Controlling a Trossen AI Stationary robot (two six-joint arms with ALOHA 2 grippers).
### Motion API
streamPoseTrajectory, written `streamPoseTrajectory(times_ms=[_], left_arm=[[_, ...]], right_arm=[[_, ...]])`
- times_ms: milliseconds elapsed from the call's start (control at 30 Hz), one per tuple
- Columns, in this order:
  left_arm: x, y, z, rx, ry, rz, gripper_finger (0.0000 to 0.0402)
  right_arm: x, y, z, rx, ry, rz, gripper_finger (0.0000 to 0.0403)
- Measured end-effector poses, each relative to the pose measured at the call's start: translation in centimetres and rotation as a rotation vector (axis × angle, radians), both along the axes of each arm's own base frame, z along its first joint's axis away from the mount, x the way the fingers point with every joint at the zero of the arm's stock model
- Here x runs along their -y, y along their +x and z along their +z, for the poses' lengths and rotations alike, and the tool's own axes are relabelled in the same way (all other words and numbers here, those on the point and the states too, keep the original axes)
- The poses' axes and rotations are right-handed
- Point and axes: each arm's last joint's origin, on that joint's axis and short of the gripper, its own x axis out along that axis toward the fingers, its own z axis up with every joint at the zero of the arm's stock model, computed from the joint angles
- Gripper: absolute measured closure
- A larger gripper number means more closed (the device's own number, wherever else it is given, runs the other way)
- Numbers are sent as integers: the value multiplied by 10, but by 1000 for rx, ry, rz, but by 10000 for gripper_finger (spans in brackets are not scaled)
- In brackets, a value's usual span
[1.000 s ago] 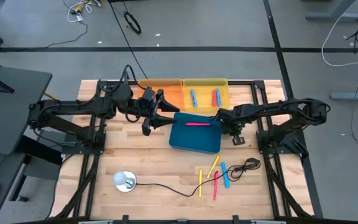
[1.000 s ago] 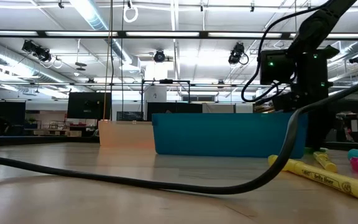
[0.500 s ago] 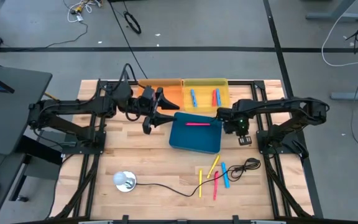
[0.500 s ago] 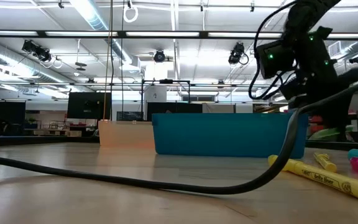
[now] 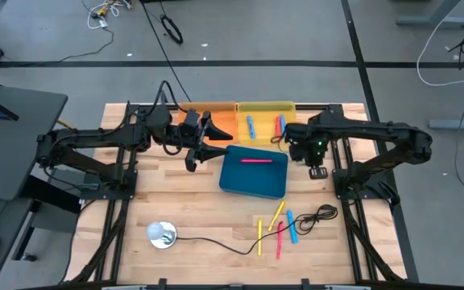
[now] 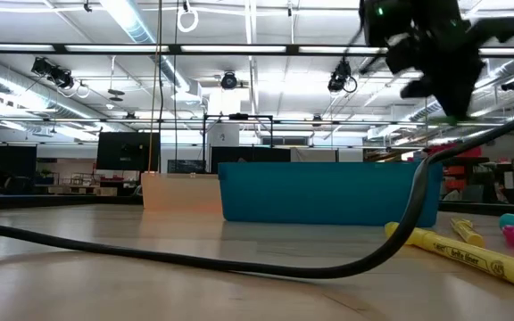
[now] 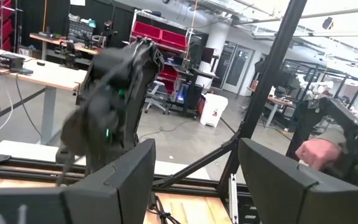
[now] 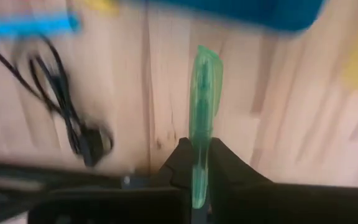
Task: Pick & Place Markers
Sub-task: Put the small green highlighter into the orange transparent bin
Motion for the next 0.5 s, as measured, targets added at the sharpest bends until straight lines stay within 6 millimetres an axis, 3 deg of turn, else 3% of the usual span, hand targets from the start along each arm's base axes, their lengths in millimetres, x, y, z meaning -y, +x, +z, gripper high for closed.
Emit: streamPoseTrajectory(times_ms=[233,500], left_arm=[[0,-2,2,12,4,8,165],[-6,-10,9,43,47,63,165]], right_arm=[[2,29,51,362,-41,-28,389],[-4,57,79,708,-11,-92,389]])
